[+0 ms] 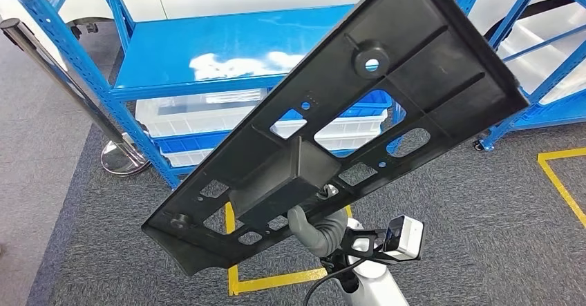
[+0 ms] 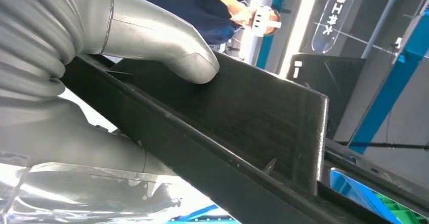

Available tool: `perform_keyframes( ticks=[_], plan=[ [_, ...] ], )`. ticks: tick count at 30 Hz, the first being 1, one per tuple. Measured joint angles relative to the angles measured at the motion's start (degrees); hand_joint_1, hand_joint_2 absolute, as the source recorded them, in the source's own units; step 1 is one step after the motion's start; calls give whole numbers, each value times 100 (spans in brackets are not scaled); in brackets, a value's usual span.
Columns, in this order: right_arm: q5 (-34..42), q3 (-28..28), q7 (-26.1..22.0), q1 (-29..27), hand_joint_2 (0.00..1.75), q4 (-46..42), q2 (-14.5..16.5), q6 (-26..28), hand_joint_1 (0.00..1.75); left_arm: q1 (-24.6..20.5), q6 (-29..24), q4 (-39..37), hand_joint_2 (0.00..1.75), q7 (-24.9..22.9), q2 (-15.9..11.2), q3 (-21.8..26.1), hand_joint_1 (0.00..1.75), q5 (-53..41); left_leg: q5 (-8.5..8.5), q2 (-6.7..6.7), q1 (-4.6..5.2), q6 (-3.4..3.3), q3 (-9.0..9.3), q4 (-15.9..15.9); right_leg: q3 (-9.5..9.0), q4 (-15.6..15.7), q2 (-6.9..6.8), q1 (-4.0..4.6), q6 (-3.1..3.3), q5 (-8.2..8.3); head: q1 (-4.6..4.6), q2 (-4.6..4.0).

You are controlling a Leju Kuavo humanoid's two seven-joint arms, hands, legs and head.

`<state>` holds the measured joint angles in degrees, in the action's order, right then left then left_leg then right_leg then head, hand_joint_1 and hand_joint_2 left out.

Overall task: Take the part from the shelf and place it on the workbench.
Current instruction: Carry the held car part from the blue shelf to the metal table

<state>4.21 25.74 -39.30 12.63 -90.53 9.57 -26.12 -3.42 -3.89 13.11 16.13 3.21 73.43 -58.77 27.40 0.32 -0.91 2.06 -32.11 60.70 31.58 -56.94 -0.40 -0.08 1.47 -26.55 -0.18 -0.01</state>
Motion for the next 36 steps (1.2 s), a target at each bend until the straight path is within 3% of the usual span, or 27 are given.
perform_keyframes(
  ticks=[2,5,8,10,13,15,17,19,21,23,25,26,27,28,29,30,32,34,36],
  plan=[
    [11,24,-1,36,175,-1,-14,39,175,-4,1,0,175,0,4,0,0,-1,-18,-16,17,-33,166,-333,44,-28,20,15,-66,18,2,-1],
    [26,55,-2,71,175,-1,-67,152,175,5,3,-1,175,-9,31,1,0,-1,-57,15,4,-127,138,-396,104,-87,63,19,-163,3,4,1],
    [-13,109,-2,133,175,-23,-151,334,175,-18,-2,-2,175,-45,49,5,0,-1,-109,87,-14,-231,114,-440,418,-732,71,6,-239,-391,39,1],
    [-41,131,-2,150,175,-35,-182,396,175,-24,-7,-2,175,-66,49,9,0,-1,-116,108,-9,-248,100,-438,579,-1071,70,-4,-256,-559,46,1],
    [-46,133,-2,150,175,-37,-186,403,175,-24,-8,-2,175,-67,49,9,0,-1,-117,111,-8,-249,98,-437,607,-1132,70,-5,-259,-583,46,1],
    [-146,165,-2,148,175,-97,-252,535,175,-22,-9,-2,175,-77,49,27,0,-1,-118,161,0,-254,81,-423,804,-1541,69,-14,-270,-668,48,0],
    [-499,225,-2,191,175,-435,-411,1060,175,-27,-47,-2,175,-118,50,54,0,-55,-111,298,34,-238,73,-399,535,-987,-148,18,-205,-337,50,0],
    [-900,282,-2,264,175,-833,-560,1756,175,-35,-132,-2,175,-192,48,63,0,-161,-103,454,71,-191,77,-387,108,-58,-328,79,-104,58,46,-1],
    [-1103,321,-2,308,175,-1013,-659,2183,175,-51,-204,-2,175,-256,36,62,0,-237,-80,522,80,-126,74,-372,126,-8,-237,82,-36,89,43,0],
    [-1182,355,-2,351,175,-1115,-730,2378,175,-73,-262,-2,175,-309,22,60,0,-261,127,339,62,-69,-22,-120,139,32,-125,48,35,143,38,0],
    [-1195,406,-2,403,175,-1158,-782,2470,175,-74,-327,-2,175,-365,17,61,0,-257,535,93,39,-35,-315,597,162,37,-1,36,79,178,29,0],
    [-1181,429,-1,419,175,-1160,-807,2494,175,-69,-354,-2,175,-385,18,62,0,-255,705,44,33,-26,-484,1005,175,30,69,38,86,188,24,0],
    [-1161,446,-1,430,175,-1160,-836,2514,175,-65,-373,-2,175,-393,19,63,0,-259,776,24,30,-21,-596,1277,187,19,144,42,88,194,24,0],
    [-1139,460,-1,443,175,-1159,-866,2537,175,-65,-381,-2,175,-398,20,63,0,-275,730,17,29,-22,-612,1334,195,3,219,43,84,198,23,0],
    [-1123,473,-1,465,175,-1160,-895,2564,175,-69,-372,-2,175,-404,21,61,0,-303,578,3,27,-28,-520,1153,201,-16,296,43,78,201,23,-1],
    [-1114,489,-2,494,175,-1164,-921,2592,175,-73,-356,-2,175,-418,24,54,0,-346,361,-53,22,-41,-338,780,206,-35,371,41,70,202,23,-1],
    [-1112,525,-1,542,175,-1186,-966,2631,175,-80,-305,-4,175,-466,30,21,0,-434,70,-330,3,-78,12,14,242,-81,508,43,28,208,27,-1],
    [-1115,564,-1,557,175,-1208,-1004,2628,175,-79,-247,-9,175,-528,42,-27,0,-492,30,-495,6,-111,124,-291,315,-109,629,27,-48,238,28,0],
    [-1117,589,-2,545,175,-1227,-1058,2601,175,-79,-164,-19,175,-568,72,-72,0,-535,3,-384,6,-160,121,-330,375,-116,742,2,-126,275,24,1]
  ],
)
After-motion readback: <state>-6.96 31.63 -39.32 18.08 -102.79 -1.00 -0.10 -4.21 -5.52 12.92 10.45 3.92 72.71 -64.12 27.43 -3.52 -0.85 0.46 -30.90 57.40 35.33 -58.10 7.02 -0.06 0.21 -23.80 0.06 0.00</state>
